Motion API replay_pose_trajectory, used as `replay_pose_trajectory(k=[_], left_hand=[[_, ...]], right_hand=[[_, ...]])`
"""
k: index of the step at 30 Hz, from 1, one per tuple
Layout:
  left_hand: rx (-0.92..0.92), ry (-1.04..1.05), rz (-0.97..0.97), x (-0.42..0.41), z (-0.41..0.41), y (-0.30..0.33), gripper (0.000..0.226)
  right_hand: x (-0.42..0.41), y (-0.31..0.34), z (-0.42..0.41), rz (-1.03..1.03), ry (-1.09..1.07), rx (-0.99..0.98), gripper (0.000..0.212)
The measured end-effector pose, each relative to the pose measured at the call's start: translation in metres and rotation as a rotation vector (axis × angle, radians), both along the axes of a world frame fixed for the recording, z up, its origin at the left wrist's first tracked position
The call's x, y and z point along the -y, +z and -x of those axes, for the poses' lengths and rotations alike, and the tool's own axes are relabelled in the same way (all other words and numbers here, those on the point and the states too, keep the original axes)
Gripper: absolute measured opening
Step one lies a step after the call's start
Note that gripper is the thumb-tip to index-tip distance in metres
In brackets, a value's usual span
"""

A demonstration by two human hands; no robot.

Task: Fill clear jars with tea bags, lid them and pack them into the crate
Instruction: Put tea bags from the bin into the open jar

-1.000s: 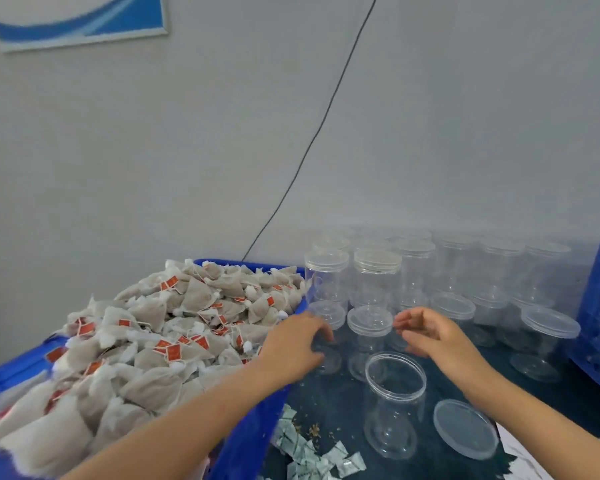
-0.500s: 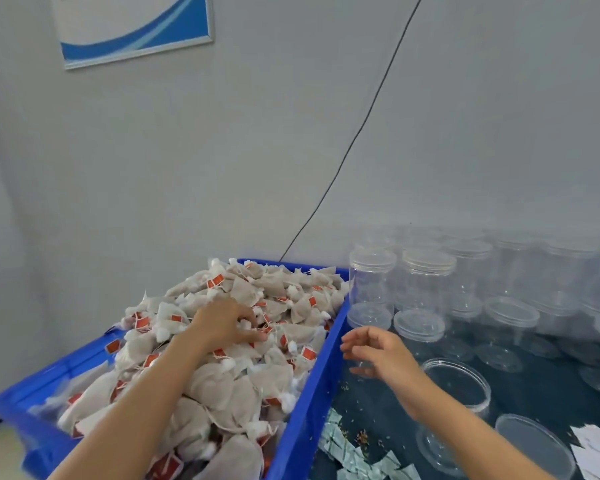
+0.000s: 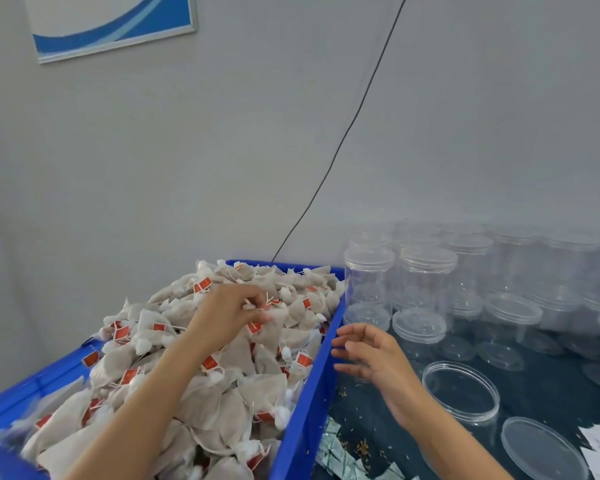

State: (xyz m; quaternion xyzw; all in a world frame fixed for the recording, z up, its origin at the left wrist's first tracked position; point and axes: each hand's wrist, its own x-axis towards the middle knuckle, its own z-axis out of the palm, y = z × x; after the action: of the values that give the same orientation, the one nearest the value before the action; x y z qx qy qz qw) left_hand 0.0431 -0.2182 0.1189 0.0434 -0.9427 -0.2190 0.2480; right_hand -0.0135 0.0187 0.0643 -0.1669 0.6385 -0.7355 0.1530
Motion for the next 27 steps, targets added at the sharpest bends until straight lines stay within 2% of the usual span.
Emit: replay_pose_trajectory(k=[3, 6, 7, 9, 12, 14, 16, 18, 19, 21, 22, 25, 27], left_hand=[[-0.011, -0.203, -0.194, -0.023, 0.005, 0.006, 0.015], [-0.003, -0.408, -0.376, -0.04, 0.012, 0.001, 0.013], [0.01, -0.457, -0.442, -0.042, 0.013, -0.002, 0.012], [0.045, -0.505, -0.527, -0.041, 0.014, -0.007, 0.012], [0.08, -0.484, -0.613, -0.031, 0.015, -0.008, 0.023], [0.066, -0.362, -0.562, -0.021, 0.015, -0.008, 0.024], [0.102, -0.194, -0.297, -0.008, 0.012, -0.01, 0.02], [0.269, -0.126, -0.032, 0.001, 0.007, -0.015, 0.024], [0.366, -0.129, 0.03, 0.003, 0.005, -0.017, 0.029], [0.477, -0.138, 0.079, 0.0, 0.004, -0.021, 0.034], [0.472, -0.14, 0.11, -0.002, 0.005, -0.022, 0.03], [0.289, -0.137, 0.072, -0.007, 0.007, -0.02, 0.014], [0.103, -0.135, -0.16, -0.013, 0.008, -0.017, 0.013]], right_hand=[[0.01, 0.0, -0.008, 0.063, 0.075, -0.037, 0.022], [0.025, -0.006, -0.017, -0.036, 0.159, -0.141, 0.043], [0.028, -0.007, -0.018, -0.035, 0.166, -0.162, 0.044], [0.032, -0.006, -0.017, 0.023, 0.117, -0.137, 0.034], [0.033, -0.006, -0.013, 0.116, 0.009, 0.004, 0.023], [0.034, -0.008, -0.01, 0.172, -0.007, 0.096, 0.022], [0.036, -0.008, -0.007, 0.201, 0.009, 0.139, 0.024], [0.036, -0.007, -0.004, 0.234, 0.035, 0.17, 0.026], [0.037, -0.007, -0.004, 0.258, 0.048, 0.187, 0.027], [0.037, -0.009, -0.002, 0.304, 0.072, 0.236, 0.027], [0.037, -0.01, -0.002, 0.337, 0.078, 0.266, 0.026], [0.036, -0.01, -0.001, 0.497, 0.069, 0.363, 0.029], [0.035, -0.007, -0.002, 0.62, 0.088, 0.446, 0.033]])
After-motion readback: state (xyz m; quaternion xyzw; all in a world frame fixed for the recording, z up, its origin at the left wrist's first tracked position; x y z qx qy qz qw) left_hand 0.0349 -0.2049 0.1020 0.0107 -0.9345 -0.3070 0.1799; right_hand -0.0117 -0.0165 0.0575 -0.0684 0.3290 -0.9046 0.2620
